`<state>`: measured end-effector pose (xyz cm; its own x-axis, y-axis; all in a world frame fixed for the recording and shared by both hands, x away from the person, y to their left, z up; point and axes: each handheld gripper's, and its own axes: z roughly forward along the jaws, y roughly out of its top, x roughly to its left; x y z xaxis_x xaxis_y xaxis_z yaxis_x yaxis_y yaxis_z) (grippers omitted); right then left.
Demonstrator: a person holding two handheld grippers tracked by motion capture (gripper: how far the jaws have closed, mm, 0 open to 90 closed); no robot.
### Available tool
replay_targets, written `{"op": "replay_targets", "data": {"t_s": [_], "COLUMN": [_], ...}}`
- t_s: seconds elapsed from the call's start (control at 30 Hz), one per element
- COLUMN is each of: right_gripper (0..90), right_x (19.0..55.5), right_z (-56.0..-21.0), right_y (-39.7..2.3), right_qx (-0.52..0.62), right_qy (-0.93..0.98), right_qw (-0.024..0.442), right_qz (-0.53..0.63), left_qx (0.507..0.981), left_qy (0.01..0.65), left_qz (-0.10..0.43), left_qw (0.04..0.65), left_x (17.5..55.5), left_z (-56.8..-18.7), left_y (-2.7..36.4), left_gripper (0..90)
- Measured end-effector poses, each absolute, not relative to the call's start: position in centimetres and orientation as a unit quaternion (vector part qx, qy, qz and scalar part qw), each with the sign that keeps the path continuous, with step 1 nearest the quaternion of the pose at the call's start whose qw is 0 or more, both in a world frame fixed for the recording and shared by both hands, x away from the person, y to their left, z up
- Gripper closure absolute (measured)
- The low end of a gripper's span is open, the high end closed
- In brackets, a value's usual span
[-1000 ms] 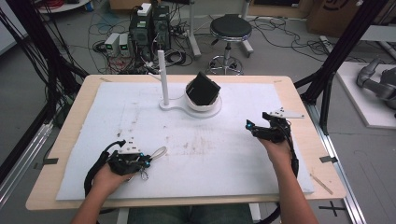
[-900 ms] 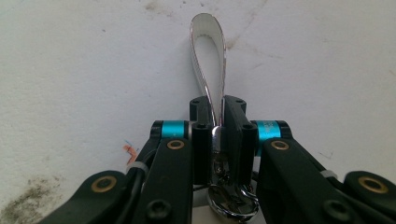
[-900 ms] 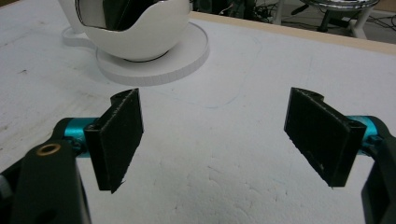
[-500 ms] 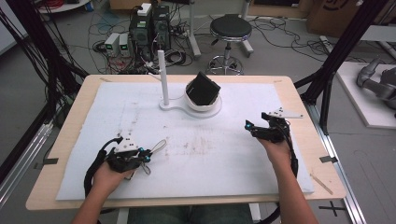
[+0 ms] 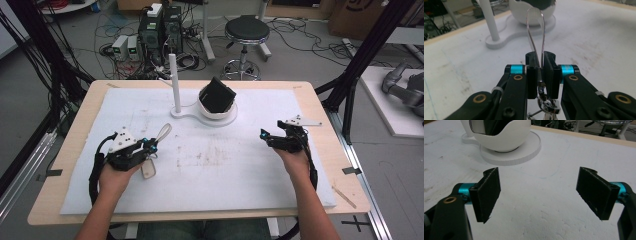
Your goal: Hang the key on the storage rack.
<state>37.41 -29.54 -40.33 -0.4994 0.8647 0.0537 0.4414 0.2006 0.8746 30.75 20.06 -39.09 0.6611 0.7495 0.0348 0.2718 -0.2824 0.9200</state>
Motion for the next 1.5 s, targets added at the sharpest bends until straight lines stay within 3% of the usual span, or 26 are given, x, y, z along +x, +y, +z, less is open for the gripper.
{"op": "replay_targets", "data": {"t_s": [0.4,0.9,1.5], "right_gripper": [20.0,20.0,20.0], "right_x": [37.3,37.3,37.3], "right_z": [-40.2,-40.2,-40.2], "right_y": [-29.7,-29.7,-29.8], "right_qx": [0.444,0.44,0.441], "right_qy": [0.735,0.735,0.737], "right_qw": [0.235,0.237,0.235], "right_qz": [0.455,0.458,0.455], "left_qx": [0.693,0.703,0.71], "left_qy": [0.358,0.335,0.371], "left_qz": [0.289,0.319,0.338], "left_qw": [0.554,0.54,0.494], "left_x": [33.4,36.6,40.5], "left_z": [-35.5,-30.9,-31.0], "left_y": [19.3,17.0,16.5], "left_gripper": [81.6,81.6,81.5]}}
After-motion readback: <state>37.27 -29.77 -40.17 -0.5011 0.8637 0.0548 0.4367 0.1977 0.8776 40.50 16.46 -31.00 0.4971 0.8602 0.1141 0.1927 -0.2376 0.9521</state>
